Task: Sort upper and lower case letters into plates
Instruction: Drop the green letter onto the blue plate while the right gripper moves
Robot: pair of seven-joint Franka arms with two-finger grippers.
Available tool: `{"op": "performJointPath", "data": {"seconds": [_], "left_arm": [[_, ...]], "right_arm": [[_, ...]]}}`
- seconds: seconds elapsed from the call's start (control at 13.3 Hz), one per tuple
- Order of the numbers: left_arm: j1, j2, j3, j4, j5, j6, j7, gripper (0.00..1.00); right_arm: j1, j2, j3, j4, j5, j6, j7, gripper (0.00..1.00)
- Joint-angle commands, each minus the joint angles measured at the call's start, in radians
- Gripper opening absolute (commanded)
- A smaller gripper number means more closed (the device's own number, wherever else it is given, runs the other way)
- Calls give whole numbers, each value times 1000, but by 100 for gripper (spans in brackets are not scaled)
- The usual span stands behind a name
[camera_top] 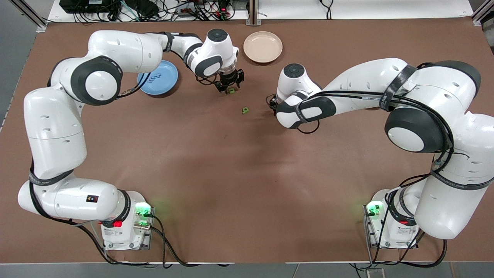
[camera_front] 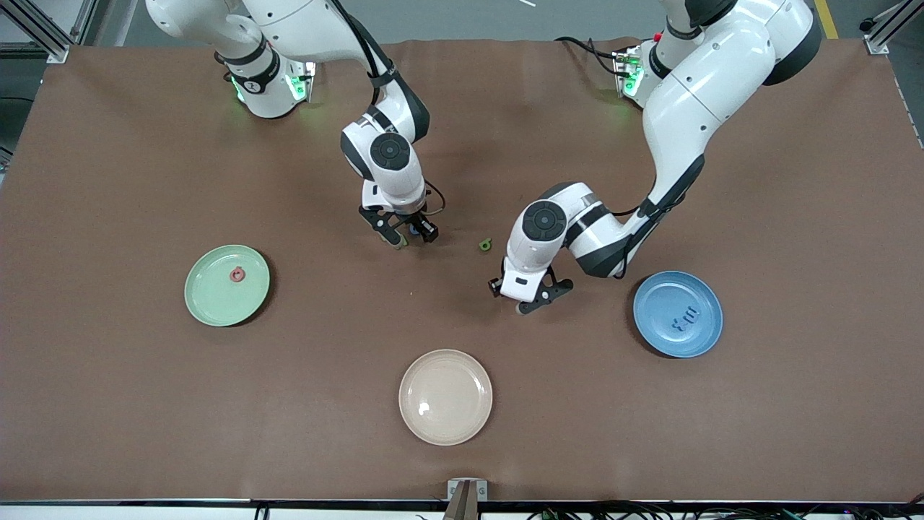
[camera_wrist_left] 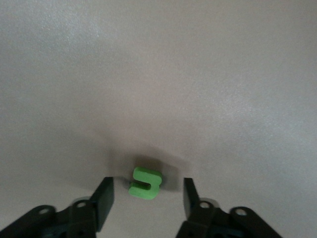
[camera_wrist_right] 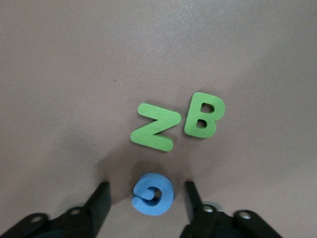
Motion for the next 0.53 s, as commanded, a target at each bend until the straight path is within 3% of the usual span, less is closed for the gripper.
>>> {"op": "performJointPath", "data": {"seconds": [0.0,0.23,0.45], "left_arm": [[-4,11,5,12,19,-3,-2,54],[-4,11,3,11,19,-12,-2,32],[5,-3,3,15,19,-49,1,3]], "right_arm": [[12,-5,-6,-13,2,4,14,43],[12,-2,-6,-13,-1,6,14,24],[14,4,-4,-7,-1,7,14,13]]}}
